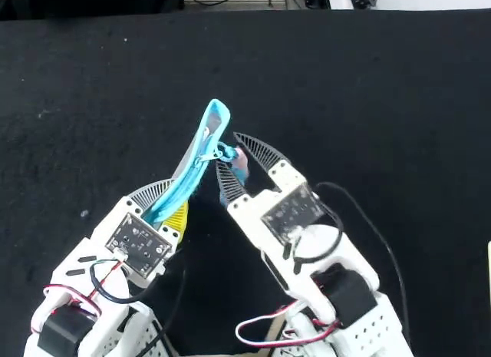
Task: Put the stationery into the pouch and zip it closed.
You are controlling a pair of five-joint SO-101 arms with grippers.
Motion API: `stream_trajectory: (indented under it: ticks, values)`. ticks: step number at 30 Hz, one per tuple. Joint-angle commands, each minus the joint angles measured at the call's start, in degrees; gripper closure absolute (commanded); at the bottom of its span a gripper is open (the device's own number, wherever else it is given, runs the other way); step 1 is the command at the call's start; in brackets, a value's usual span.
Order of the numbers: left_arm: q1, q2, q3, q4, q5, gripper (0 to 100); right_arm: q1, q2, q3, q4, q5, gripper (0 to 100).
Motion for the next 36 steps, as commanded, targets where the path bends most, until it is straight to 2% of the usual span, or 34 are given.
stream_trajectory:
  ticks: [1,12,22,27,36]
  values:
    - [-0.7,0.3,0.5,-0.3,-0.4,97,1.0,-1.8,-0.4,-0.7,-0.7,89.9]
    - [-0.7,0.3,0.5,-0.4,-0.4,97,0.7,-1.8,-1.0,-0.2,-0.4,90.0]
    - [-0.7,0.3,0.5,-0.3,-0.4,97,0.5,-1.8,-3.1,1.9,12.4,90.0]
    - [-0.7,0.3,0.5,-0.3,-0.4,97,-3.1,-1.8,-4.8,5.5,16.8,89.9]
    - [-0.7,0.3,0.5,-0.2,-0.4,97,-3.4,-1.7,-5.1,3.7,16.7,89.9]
